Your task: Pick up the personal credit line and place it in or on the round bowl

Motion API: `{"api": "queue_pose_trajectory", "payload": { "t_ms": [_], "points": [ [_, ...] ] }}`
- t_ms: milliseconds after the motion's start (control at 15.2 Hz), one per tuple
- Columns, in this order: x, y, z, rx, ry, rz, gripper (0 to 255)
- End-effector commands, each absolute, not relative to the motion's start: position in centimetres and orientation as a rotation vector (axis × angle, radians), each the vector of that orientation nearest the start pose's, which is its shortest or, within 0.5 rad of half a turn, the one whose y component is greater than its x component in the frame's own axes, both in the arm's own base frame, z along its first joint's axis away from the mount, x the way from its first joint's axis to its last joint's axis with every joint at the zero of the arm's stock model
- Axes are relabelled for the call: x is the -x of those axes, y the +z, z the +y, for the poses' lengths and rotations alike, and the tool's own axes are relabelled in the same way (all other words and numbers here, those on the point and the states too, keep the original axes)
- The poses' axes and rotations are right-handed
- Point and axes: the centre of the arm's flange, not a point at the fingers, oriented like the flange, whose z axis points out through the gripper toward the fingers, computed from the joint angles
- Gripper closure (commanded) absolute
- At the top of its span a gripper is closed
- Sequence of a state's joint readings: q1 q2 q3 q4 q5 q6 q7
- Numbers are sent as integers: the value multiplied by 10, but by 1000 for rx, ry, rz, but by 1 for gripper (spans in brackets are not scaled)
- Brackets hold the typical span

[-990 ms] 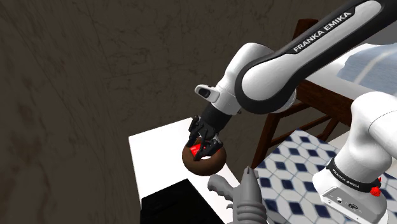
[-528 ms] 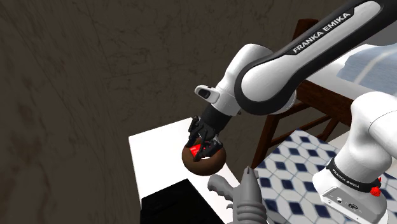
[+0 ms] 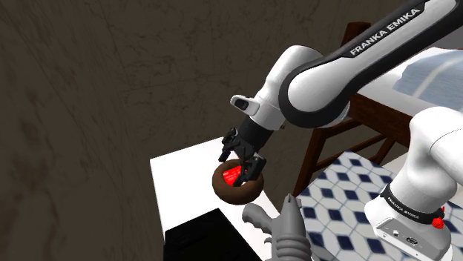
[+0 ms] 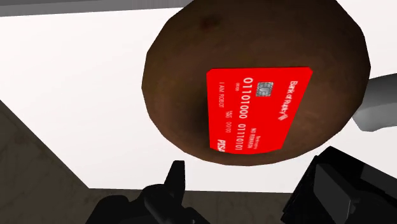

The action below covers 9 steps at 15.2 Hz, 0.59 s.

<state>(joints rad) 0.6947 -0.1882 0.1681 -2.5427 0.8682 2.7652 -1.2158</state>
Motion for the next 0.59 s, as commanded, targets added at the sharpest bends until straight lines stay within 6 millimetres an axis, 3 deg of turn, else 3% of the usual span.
{"api": "queue_pose_trajectory", "payload": {
  "t_ms": [0, 66, 528],
  "points": [
    [-323, 394, 319, 2131, -634, -1671, 0],
    [-322, 403, 313, 2131, -634, -1671, 0],
    [-322, 403, 313, 2131, -634, -1671, 0]
  ]
}}
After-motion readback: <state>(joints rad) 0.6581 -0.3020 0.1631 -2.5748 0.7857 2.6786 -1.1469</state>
